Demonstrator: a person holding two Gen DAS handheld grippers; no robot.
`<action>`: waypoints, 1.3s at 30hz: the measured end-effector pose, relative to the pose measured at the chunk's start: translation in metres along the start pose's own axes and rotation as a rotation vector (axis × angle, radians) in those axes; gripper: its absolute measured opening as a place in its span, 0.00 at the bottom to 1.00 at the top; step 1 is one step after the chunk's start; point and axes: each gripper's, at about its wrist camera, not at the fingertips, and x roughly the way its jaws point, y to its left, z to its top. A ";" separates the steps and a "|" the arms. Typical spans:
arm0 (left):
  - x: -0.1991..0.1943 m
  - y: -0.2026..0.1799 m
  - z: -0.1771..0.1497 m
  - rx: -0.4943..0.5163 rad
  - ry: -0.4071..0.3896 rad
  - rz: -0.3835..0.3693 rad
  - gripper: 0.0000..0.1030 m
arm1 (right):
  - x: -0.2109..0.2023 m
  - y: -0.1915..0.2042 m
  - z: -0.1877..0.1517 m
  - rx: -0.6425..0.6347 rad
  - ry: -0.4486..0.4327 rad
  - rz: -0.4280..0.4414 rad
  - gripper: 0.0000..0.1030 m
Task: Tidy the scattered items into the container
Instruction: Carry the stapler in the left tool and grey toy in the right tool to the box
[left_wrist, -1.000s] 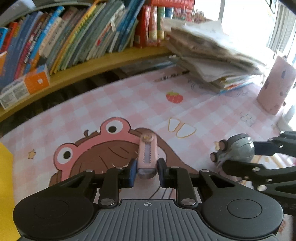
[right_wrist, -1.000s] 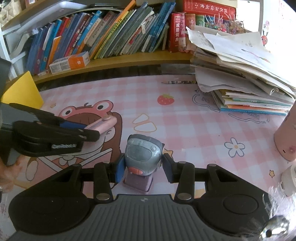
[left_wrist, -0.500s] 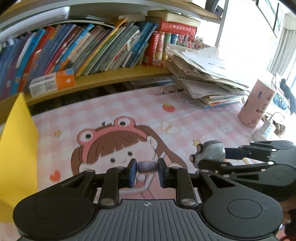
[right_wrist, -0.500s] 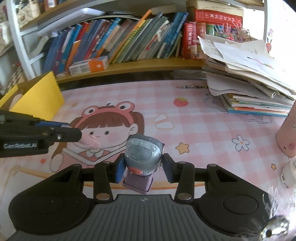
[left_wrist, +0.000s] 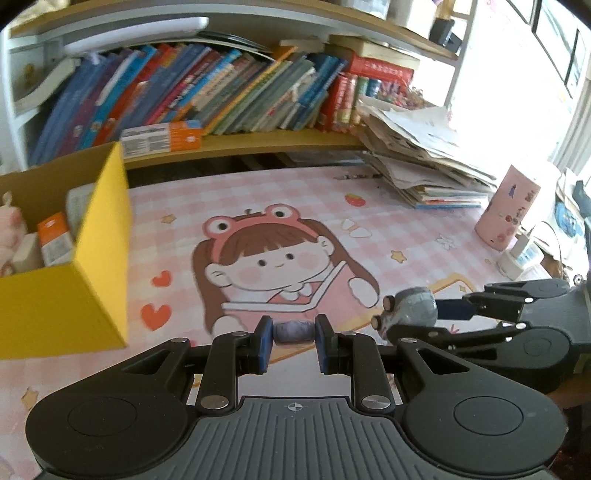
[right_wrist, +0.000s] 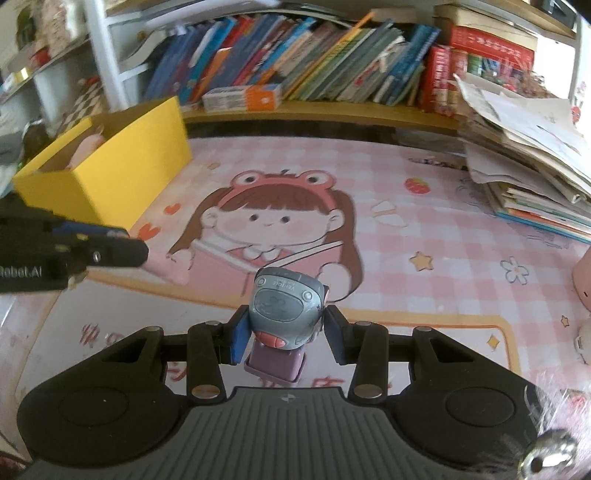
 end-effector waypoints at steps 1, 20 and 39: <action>-0.002 0.003 -0.002 -0.006 -0.001 0.004 0.22 | -0.001 0.005 0.000 -0.002 0.000 -0.003 0.39; -0.074 0.080 -0.048 0.012 -0.028 -0.077 0.22 | -0.020 0.118 -0.011 -0.034 0.008 -0.071 0.39; -0.134 0.159 -0.086 0.040 -0.062 -0.127 0.22 | -0.023 0.233 -0.023 -0.045 0.001 -0.085 0.39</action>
